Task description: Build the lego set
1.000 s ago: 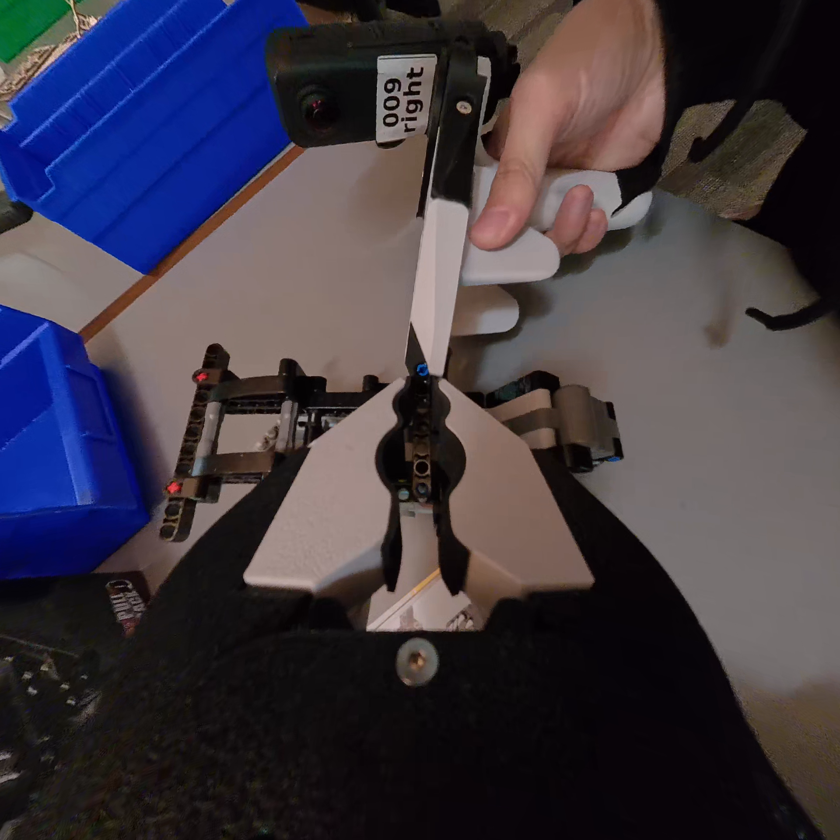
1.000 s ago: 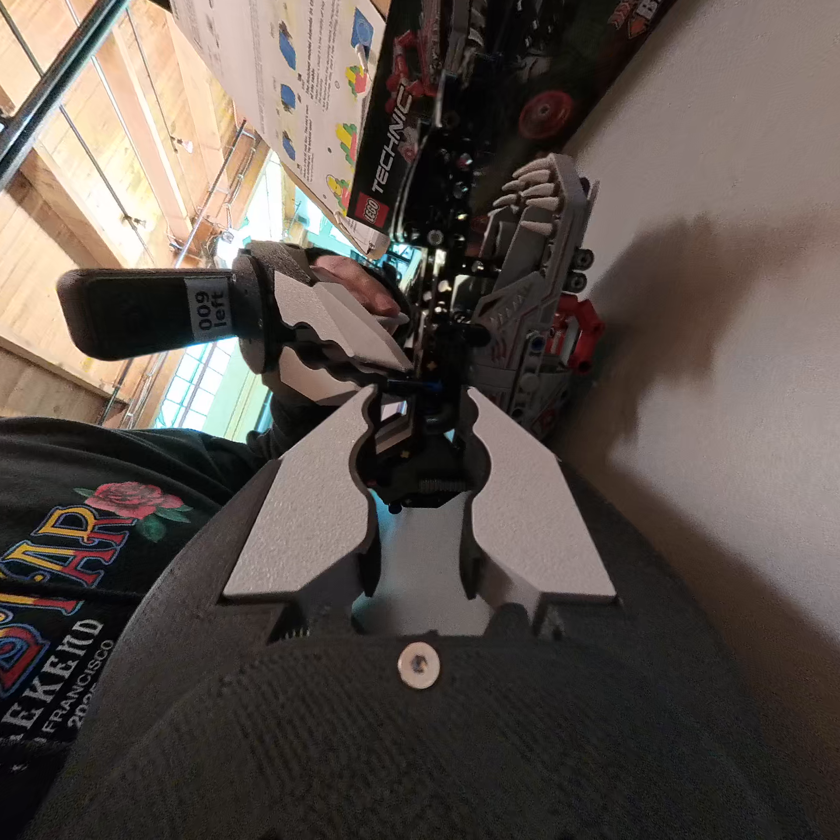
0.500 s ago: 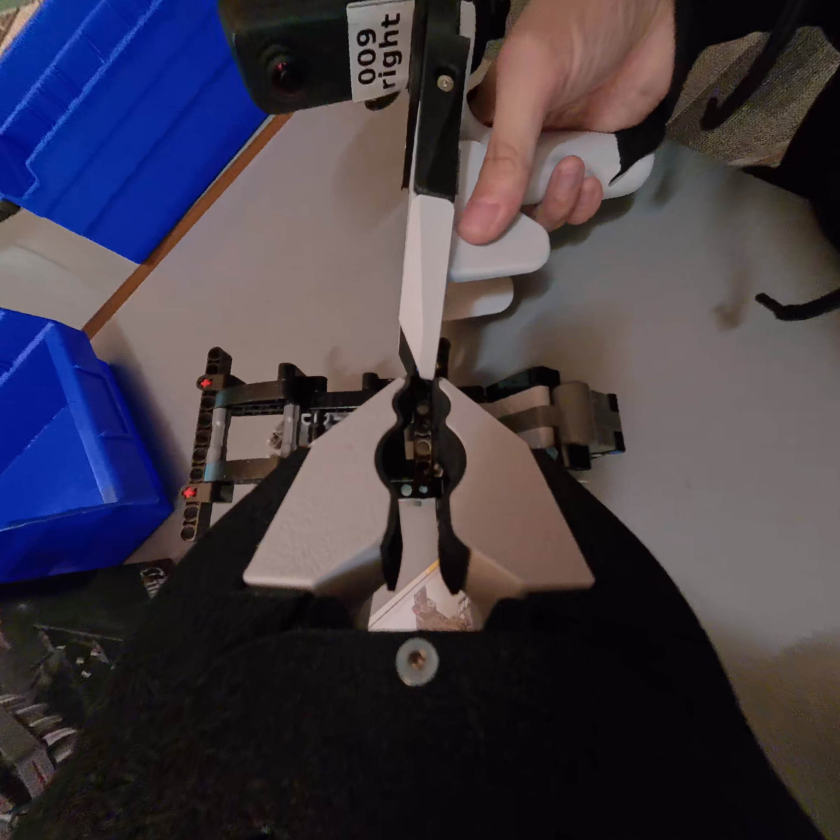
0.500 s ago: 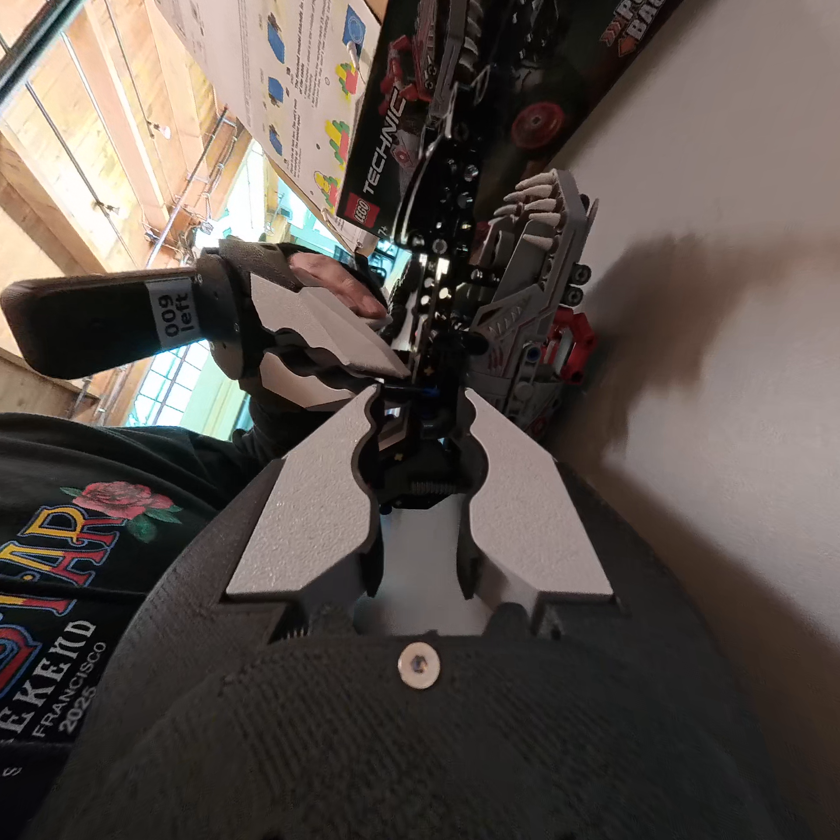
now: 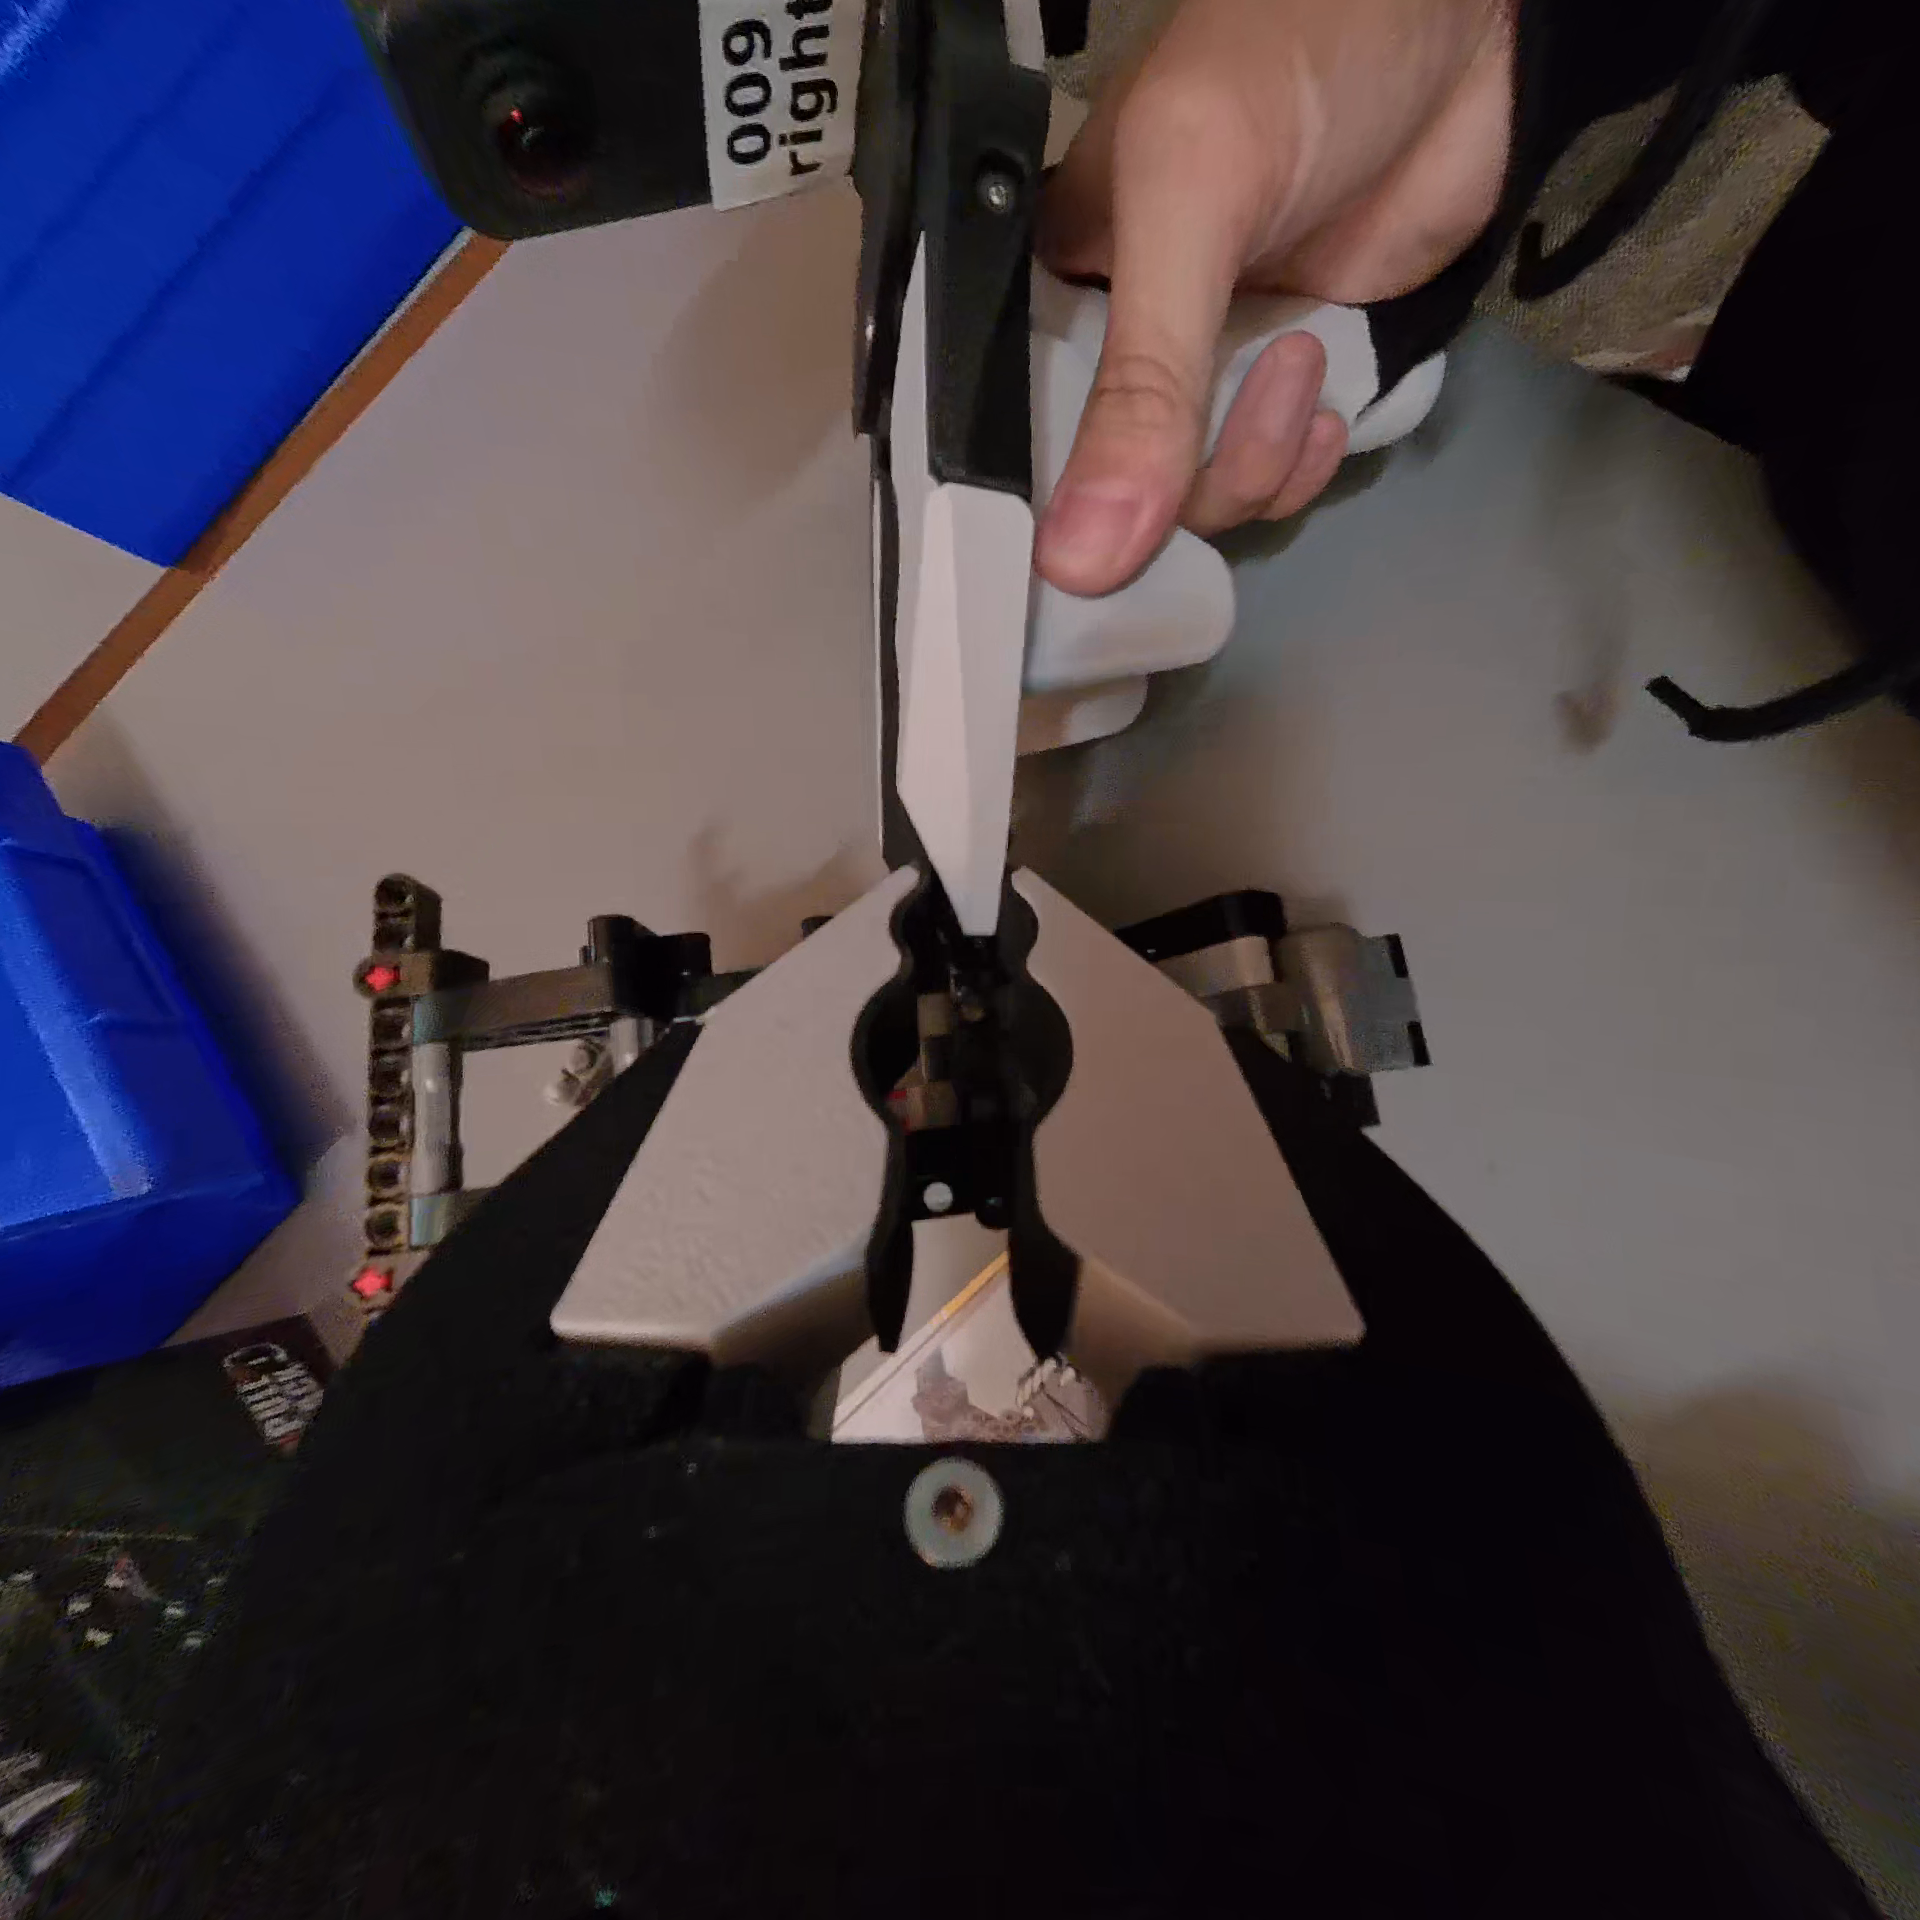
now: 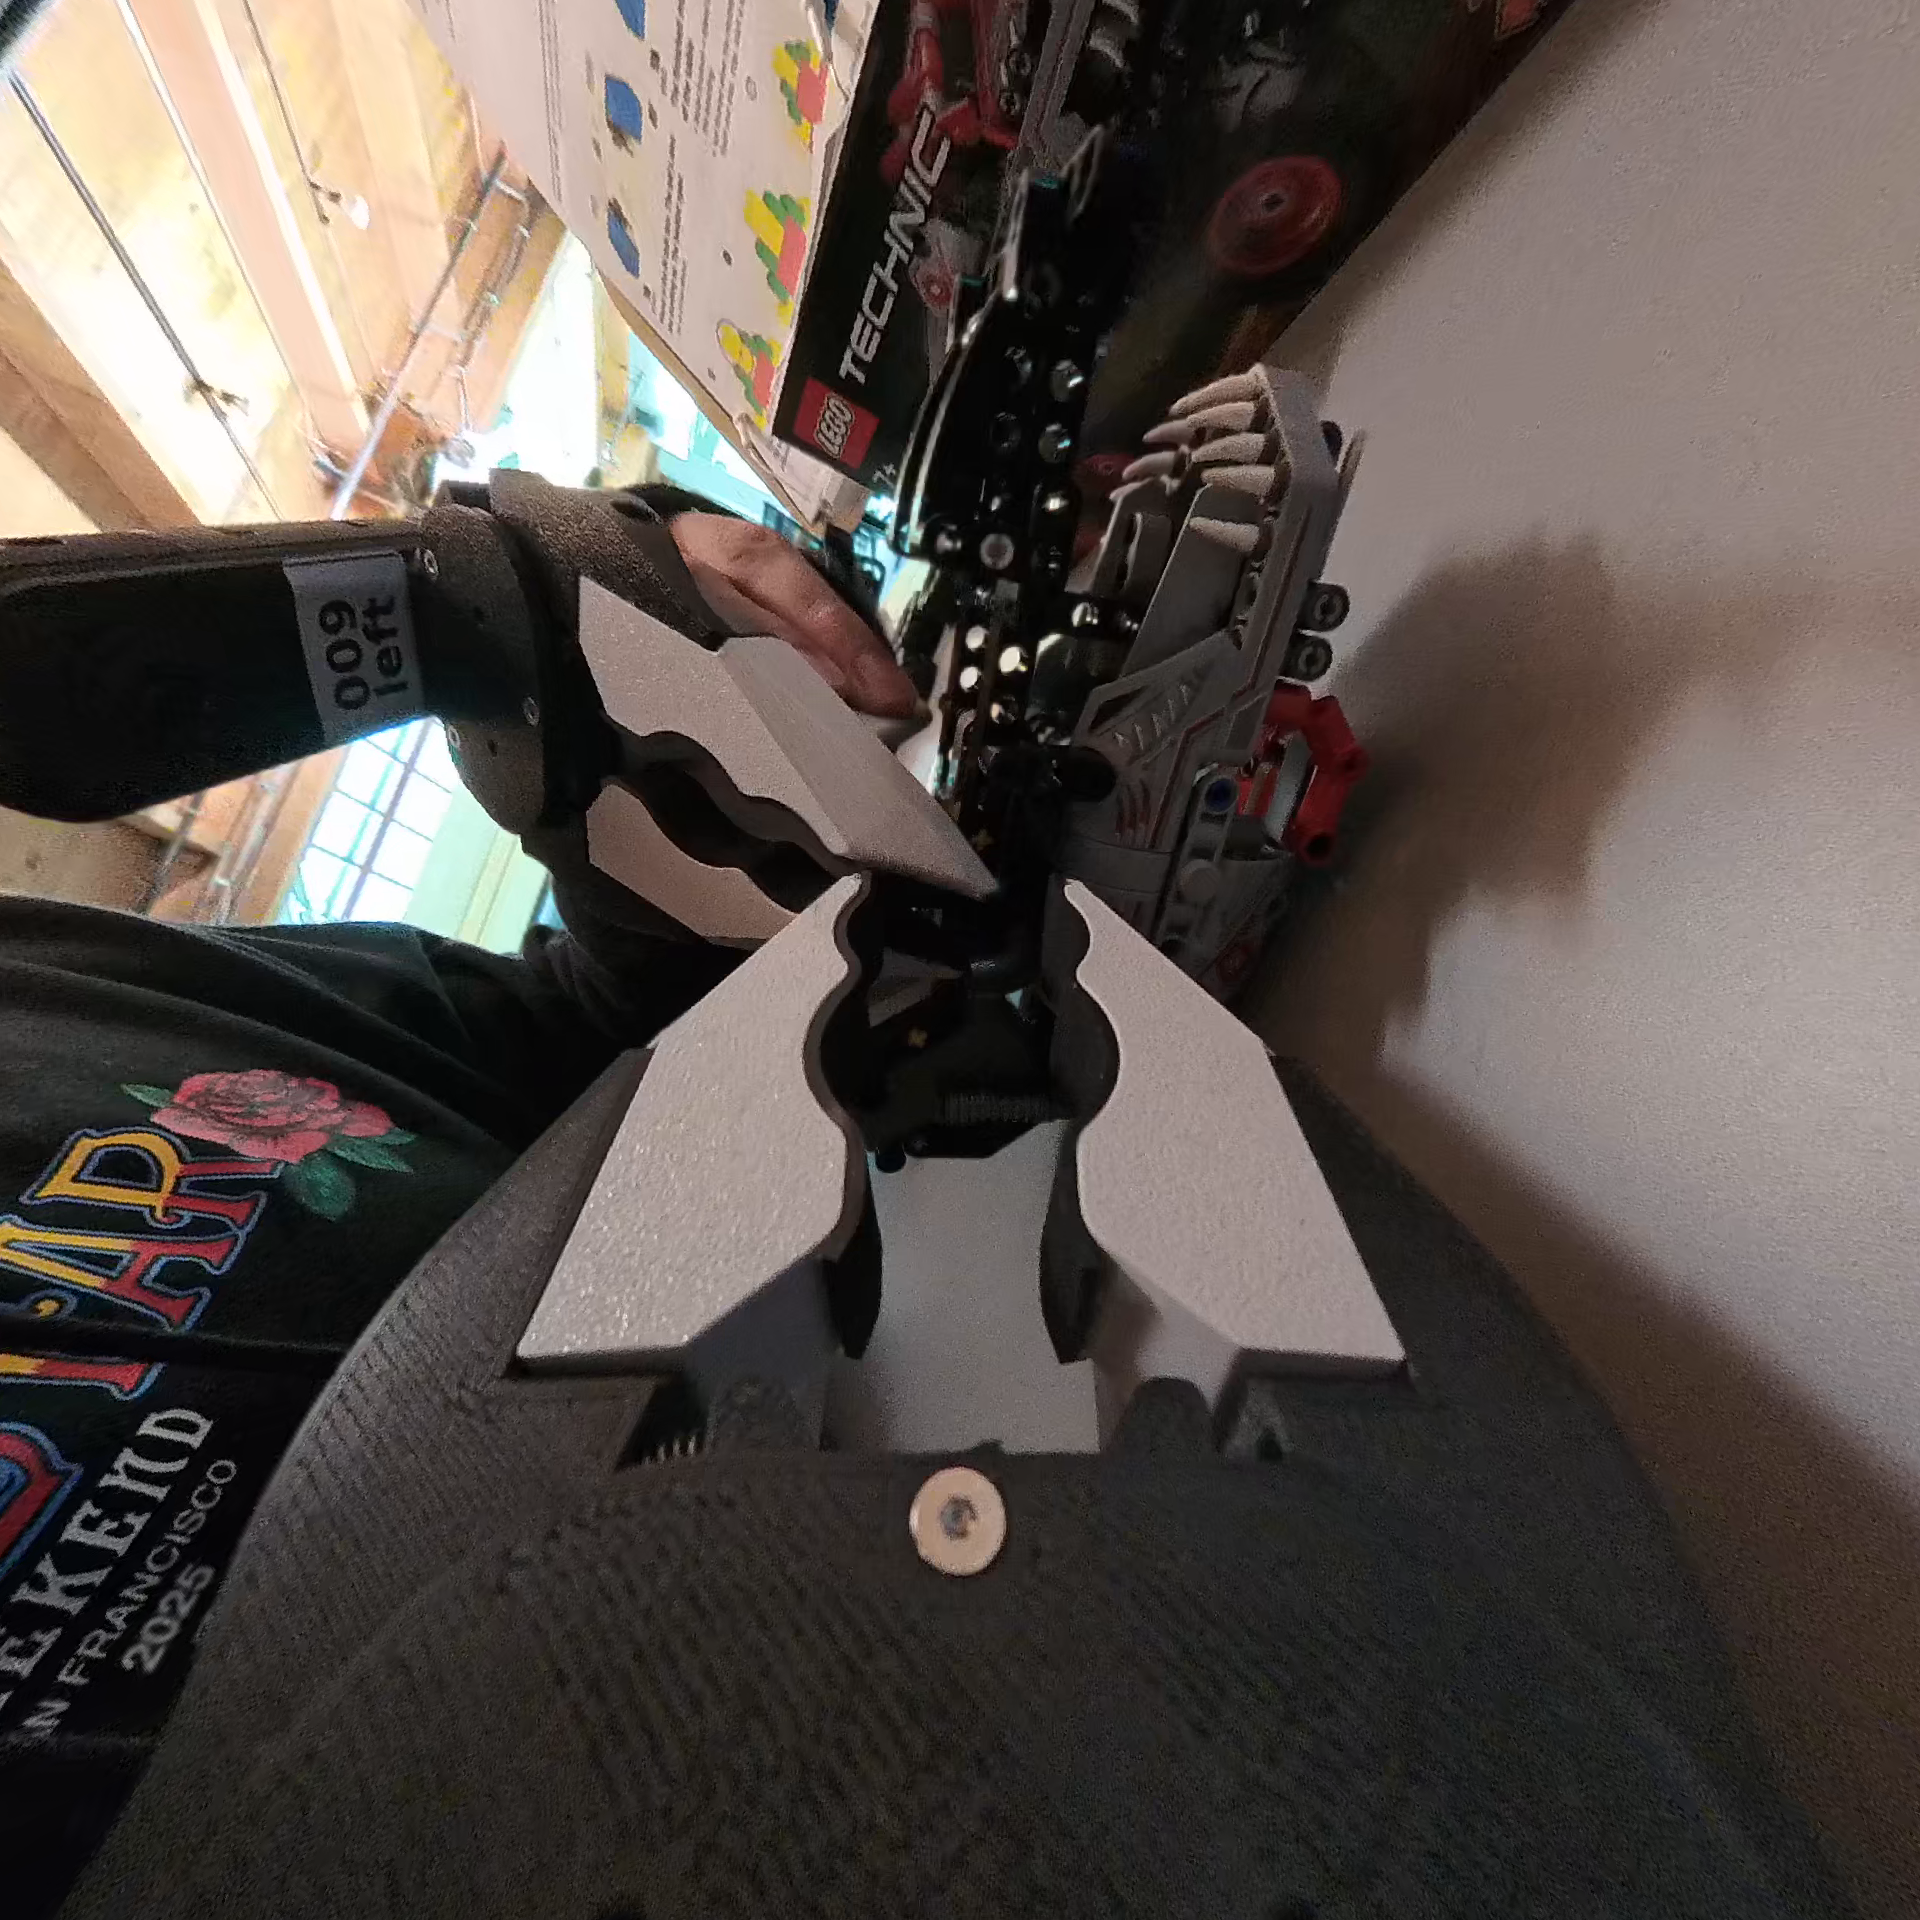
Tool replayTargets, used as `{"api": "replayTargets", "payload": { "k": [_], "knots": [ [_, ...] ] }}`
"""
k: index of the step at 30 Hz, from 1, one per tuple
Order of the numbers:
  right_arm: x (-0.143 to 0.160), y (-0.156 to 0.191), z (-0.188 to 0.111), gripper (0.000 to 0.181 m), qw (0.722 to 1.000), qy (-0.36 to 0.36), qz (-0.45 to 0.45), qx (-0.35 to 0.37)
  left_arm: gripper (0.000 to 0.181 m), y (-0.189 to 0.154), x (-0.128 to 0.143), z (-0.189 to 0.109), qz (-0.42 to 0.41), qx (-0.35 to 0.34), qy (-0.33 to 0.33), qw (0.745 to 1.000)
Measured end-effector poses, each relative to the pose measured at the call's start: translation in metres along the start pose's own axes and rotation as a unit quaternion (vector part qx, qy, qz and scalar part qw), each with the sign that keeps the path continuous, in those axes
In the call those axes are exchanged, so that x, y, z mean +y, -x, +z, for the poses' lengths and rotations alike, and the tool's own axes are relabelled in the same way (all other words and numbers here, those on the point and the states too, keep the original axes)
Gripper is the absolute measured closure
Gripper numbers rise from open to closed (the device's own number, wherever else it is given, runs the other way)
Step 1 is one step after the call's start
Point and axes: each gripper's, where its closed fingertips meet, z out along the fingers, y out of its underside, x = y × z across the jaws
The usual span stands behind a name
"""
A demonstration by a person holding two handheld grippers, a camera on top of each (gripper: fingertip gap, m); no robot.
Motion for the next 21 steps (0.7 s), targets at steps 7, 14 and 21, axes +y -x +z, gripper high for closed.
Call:
{"api": "replayTargets", "payload": {
  "k": [7,14,21],
  "knots": [
    [0.0008,-0.0002,-0.0013,0.15,1.0,0.006,-0.006,0.007,0.174,0.0005,0.0003,-0.0071,0.016,-0.025,-0.004,1.0],
    [0.0,-0.0005,-0.0017,0.151,1.0,-0.003,-0.001,0.005,0.175,0.0016,0.0028,-0.0071,0.014,-0.03,0.007,0.999],
    [0.0009,-0.0001,-0.0013,0.151,1.0,0.001,-0.012,0.013,0.176,0.0003,0.0049,-0.0078,0.028,-0.038,0.05,0.998]
  ]
}}
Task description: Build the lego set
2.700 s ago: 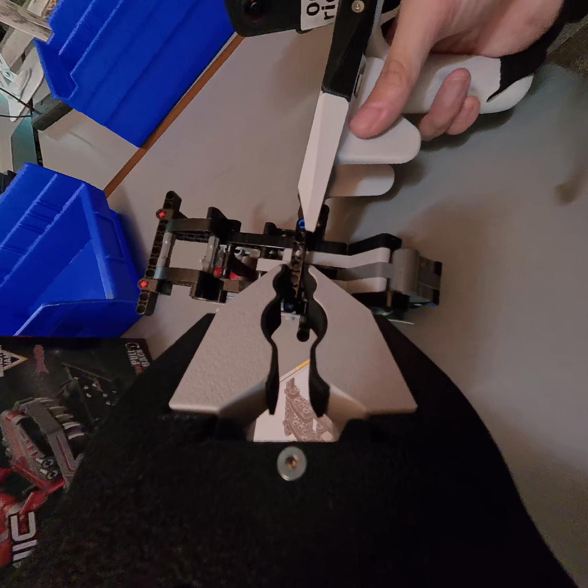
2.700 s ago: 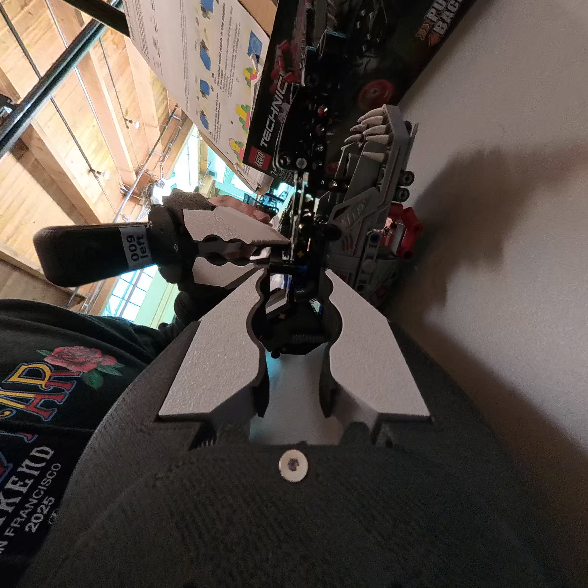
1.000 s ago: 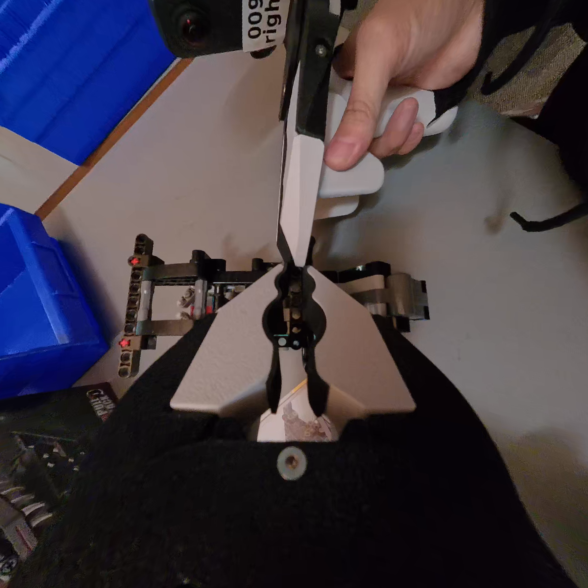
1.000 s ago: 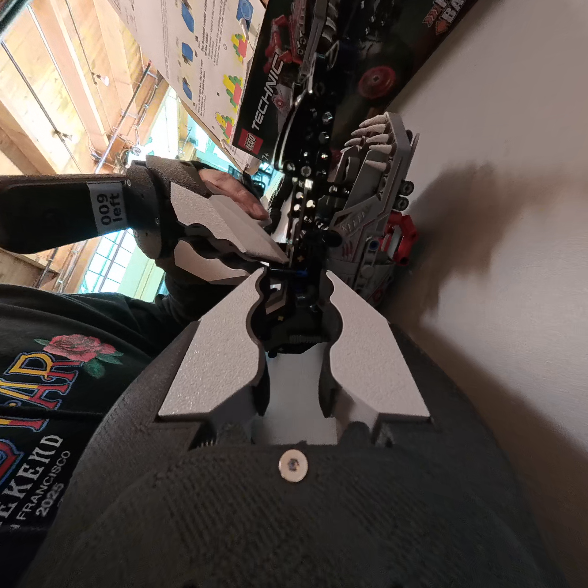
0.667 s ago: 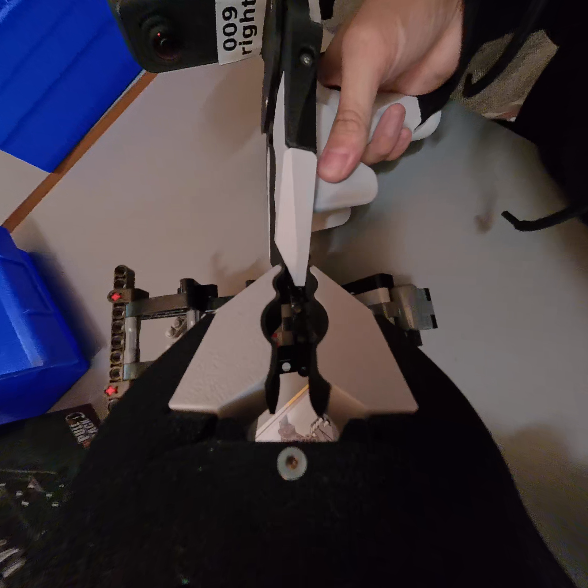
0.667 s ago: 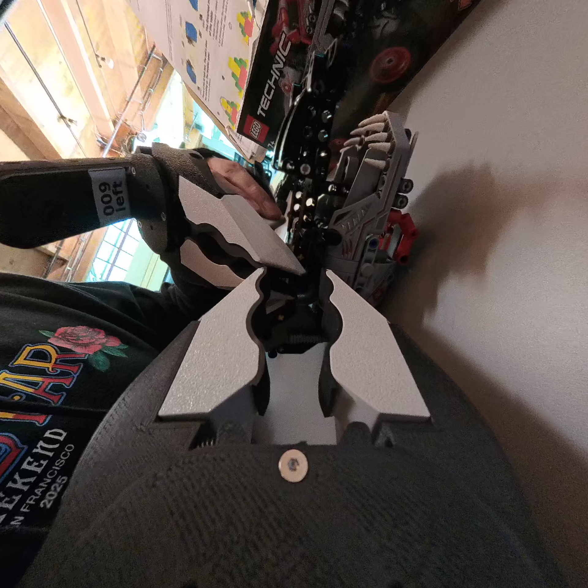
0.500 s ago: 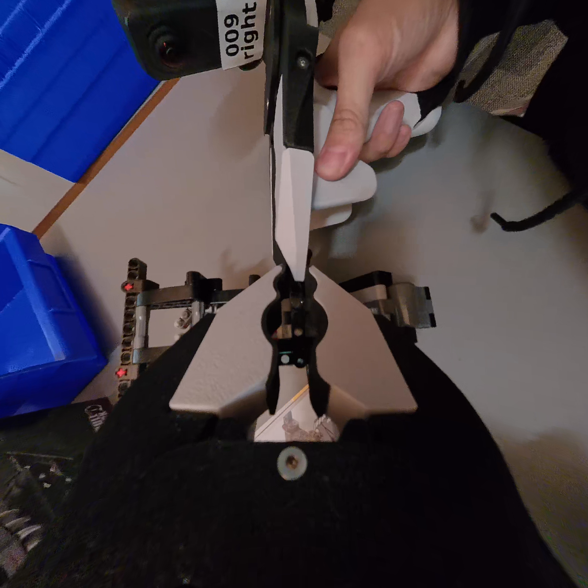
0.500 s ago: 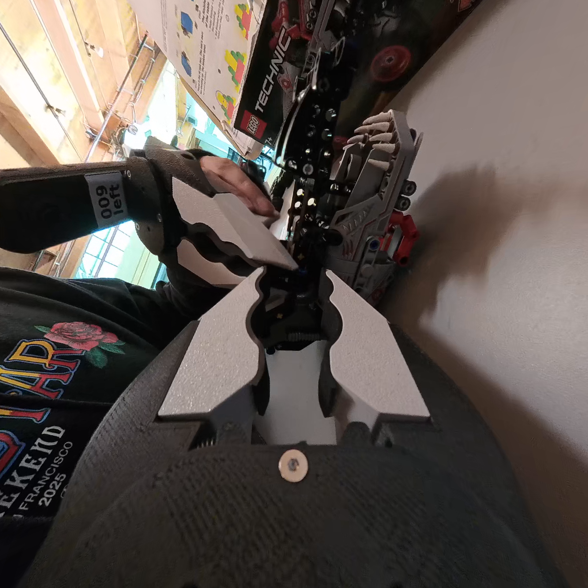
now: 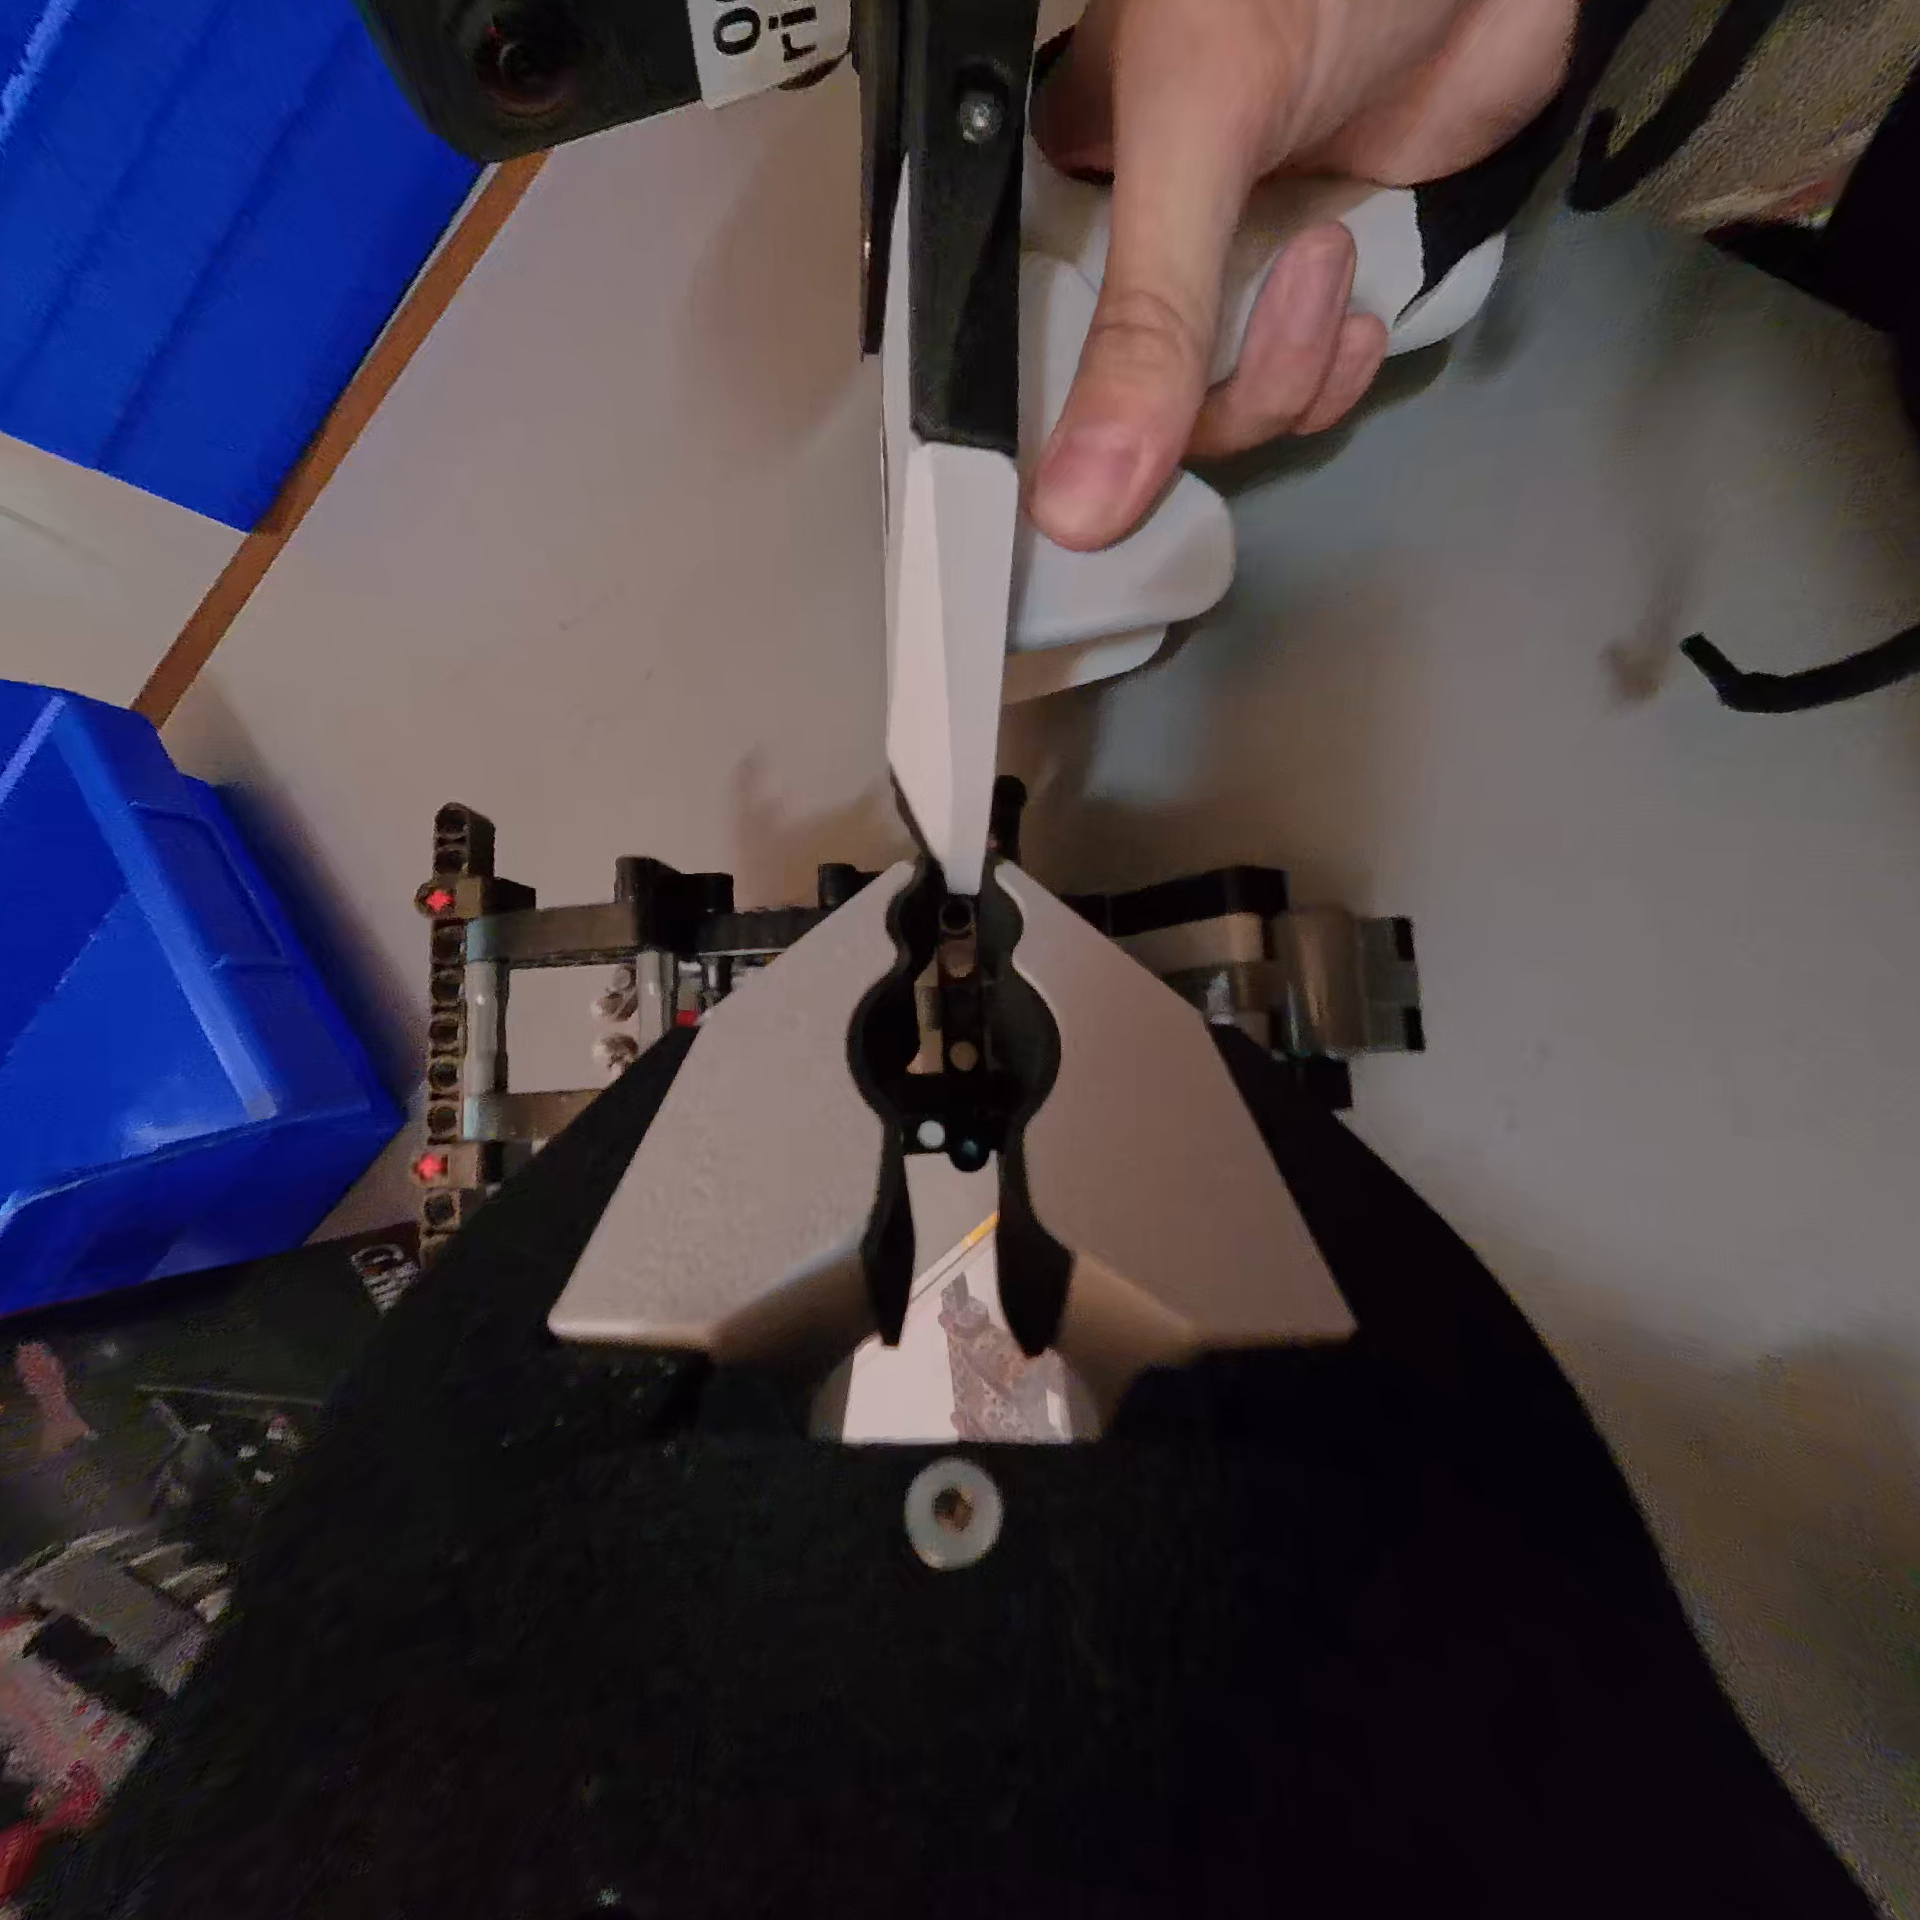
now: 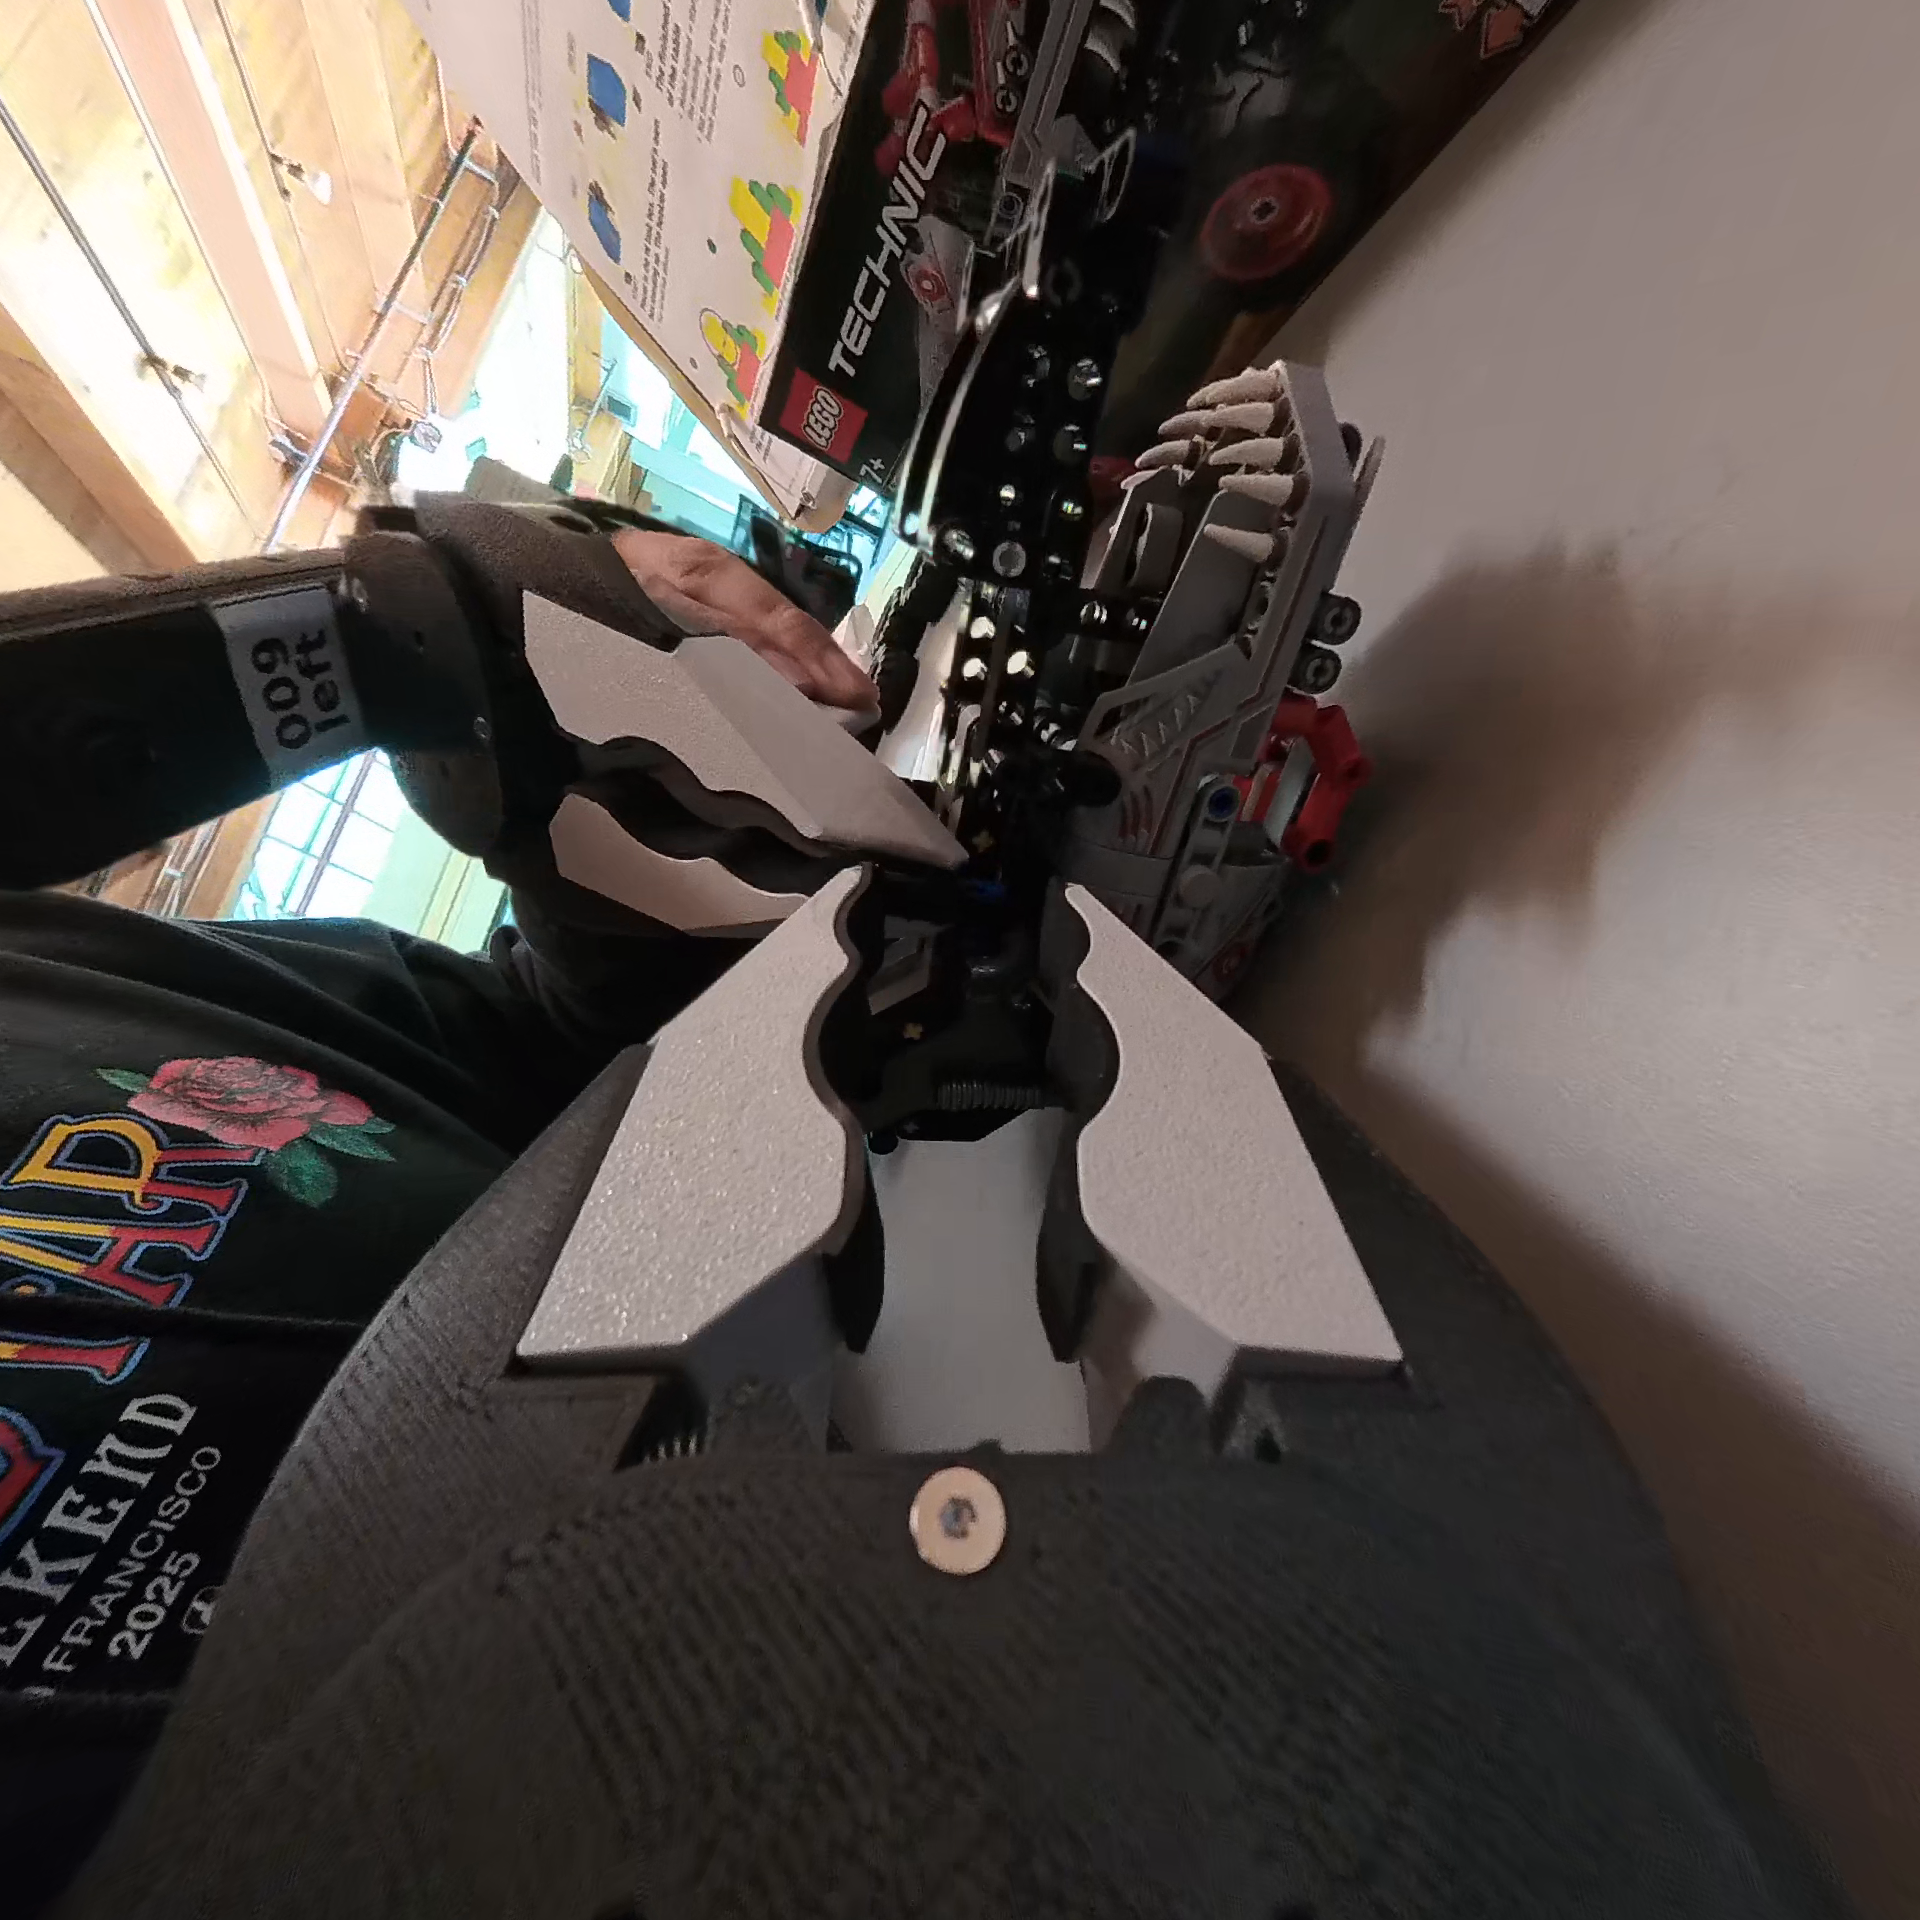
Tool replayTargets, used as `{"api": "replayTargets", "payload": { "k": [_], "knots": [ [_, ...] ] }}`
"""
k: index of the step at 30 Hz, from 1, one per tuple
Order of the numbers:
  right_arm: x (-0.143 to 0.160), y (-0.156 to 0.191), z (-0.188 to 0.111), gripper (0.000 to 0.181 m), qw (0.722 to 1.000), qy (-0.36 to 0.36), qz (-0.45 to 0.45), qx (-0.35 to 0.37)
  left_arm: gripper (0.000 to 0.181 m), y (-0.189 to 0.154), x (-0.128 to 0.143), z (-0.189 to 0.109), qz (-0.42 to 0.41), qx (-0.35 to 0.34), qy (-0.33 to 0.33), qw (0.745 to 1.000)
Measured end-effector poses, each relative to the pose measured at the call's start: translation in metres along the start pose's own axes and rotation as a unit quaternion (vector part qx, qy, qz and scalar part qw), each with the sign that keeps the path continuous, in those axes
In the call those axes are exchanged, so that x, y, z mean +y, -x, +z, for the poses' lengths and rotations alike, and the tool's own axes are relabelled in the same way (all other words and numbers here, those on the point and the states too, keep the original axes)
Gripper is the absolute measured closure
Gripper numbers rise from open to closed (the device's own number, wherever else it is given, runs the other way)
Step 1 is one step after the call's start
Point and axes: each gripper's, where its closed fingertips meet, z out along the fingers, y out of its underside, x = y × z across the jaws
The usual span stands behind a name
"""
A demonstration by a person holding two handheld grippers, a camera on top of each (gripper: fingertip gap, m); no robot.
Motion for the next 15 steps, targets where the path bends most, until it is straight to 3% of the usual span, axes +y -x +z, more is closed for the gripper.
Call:
{"api": "replayTargets", "payload": {
  "k": [9,15],
  "knots": [
    [0.0,0.0,0.001,0.154,1.0,-0.009,0.019,-0.007,0.176,-0.0013,0.0006,0.0001,-0.032,0.026,0.006,0.999],
    [0.0072,0.0011,-0.0003,0.156,1.0,0.013,-0.009,0.014,0.169,-0.0064,-0.0044,-0.0056,-0.099,0.033,-0.081,0.991]
  ]
}}
